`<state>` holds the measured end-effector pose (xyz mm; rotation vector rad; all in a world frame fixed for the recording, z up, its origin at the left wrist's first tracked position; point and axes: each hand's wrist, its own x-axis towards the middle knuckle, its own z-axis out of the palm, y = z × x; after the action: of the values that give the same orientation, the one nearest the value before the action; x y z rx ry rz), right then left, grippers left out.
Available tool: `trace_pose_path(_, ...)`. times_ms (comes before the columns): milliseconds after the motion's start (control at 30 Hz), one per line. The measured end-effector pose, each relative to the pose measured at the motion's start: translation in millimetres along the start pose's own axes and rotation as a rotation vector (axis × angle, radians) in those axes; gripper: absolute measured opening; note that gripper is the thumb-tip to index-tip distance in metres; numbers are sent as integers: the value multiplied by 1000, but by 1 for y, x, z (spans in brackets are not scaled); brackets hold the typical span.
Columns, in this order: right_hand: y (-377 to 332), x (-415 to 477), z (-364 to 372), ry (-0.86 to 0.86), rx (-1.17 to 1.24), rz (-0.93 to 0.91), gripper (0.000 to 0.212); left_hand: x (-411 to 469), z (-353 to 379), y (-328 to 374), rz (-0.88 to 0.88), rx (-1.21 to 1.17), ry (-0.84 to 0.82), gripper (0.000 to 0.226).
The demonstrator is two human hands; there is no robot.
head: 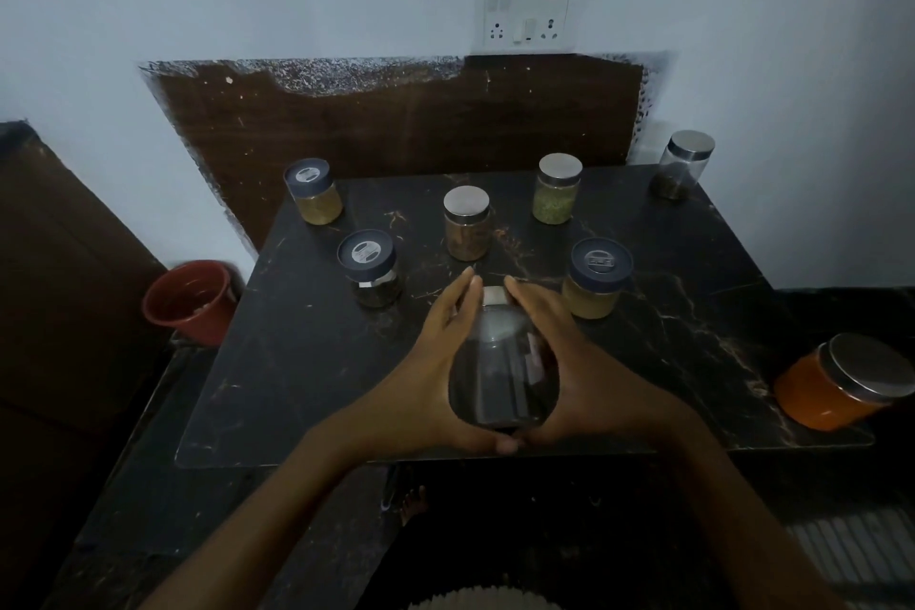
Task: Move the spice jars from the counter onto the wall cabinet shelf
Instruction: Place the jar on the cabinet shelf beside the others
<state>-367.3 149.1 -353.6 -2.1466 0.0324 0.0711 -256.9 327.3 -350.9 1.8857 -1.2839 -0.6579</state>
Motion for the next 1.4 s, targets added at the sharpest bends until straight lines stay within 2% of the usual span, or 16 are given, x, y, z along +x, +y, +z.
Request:
trace_pose_path(233,4,-5,-10,-81,125,53,140,0,-4,5,-3,-80,95,125)
trace_pose_path(333,2,-4,-11,-72,110,87,137,0,-5,4,-16,-79,42,132)
trace_pose_path(467,-1,-2,-5,-6,-30,41,137,5,-5,5,-30,102,-20,134)
trace_pose_path(733,0,-5,-19,-102,89,83,135,2,-9,3,-51,-76,33,131)
trace_pose_path(900,-1,-3,-12,-23,55,58,132,5,-9,1,-51,-2,-24,136)
trace_pose_path(1133,2,-5,-19,-112,152,104,129,1,-8,-3,-88,-121,5,132)
trace_pose_path(1267,3,0,-18,-76,153,103,128,3,-10,-4,-103,-83,-64,135)
trace_pose_path(1400,2,3,-19,-52,122,81,129,7,-14,-3,-103,-49,-31,129)
